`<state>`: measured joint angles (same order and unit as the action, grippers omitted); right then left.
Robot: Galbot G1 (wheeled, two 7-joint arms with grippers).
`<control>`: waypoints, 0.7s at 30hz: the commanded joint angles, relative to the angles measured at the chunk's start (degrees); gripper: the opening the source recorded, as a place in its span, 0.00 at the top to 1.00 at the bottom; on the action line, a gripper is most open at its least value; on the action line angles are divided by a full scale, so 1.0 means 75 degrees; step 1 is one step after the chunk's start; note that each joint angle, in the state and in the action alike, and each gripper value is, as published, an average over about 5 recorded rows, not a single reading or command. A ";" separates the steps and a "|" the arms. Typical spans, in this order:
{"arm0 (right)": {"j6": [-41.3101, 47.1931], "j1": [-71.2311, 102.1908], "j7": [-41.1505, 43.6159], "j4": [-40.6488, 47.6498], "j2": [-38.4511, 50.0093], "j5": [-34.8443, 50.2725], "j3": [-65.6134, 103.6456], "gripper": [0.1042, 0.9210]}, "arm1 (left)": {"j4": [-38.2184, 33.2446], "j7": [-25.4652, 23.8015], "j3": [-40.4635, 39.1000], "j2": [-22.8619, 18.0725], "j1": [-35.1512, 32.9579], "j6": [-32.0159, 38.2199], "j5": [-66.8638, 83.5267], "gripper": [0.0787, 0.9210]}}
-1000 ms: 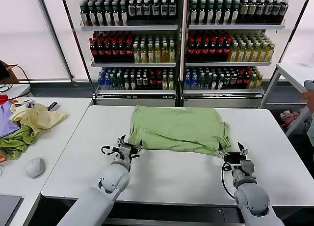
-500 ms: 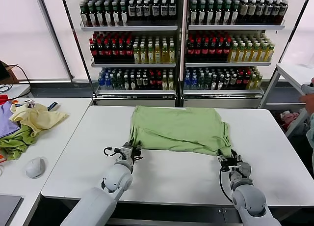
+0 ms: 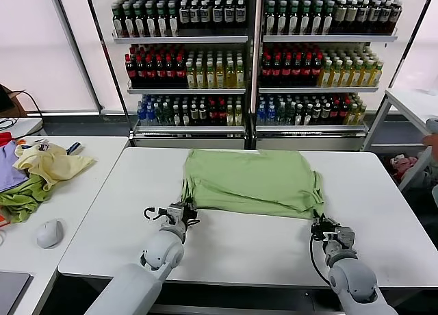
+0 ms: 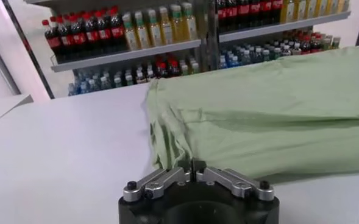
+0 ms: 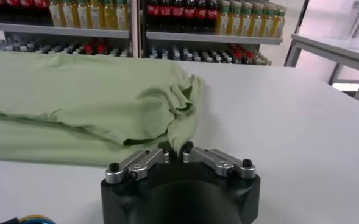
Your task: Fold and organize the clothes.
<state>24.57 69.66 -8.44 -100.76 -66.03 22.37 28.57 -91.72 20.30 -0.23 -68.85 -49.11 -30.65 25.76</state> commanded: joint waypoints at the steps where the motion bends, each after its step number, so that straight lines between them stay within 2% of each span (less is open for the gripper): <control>1: -0.0044 0.0715 0.0153 -0.0868 0.0127 -0.0081 0.0276 0.94 | -0.1800 -0.0026 0.0231 0.0273 -0.1295 -0.0033 -0.0010 0.98; 9: -0.0202 0.2297 0.0303 -0.2148 0.0159 -0.0561 0.0852 0.94 | -0.3471 -0.0175 0.0618 0.0364 -0.3225 0.0010 -0.0572 0.98; 16: -0.0224 0.3245 0.0269 -0.2819 -0.0060 -0.0954 0.1153 0.94 | -0.3961 -0.0242 0.1031 0.0364 -0.4181 0.0015 -0.0893 0.98; 21: -0.0203 0.3720 0.0259 -0.3289 -0.0207 -0.1039 0.1305 0.94 | -0.4206 -0.0312 0.1190 0.0456 -0.4550 -0.0054 -0.1115 0.98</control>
<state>23.25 89.24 -6.71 -118.39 -66.79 16.45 36.12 -114.96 18.58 5.80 -66.22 -71.95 -30.76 20.73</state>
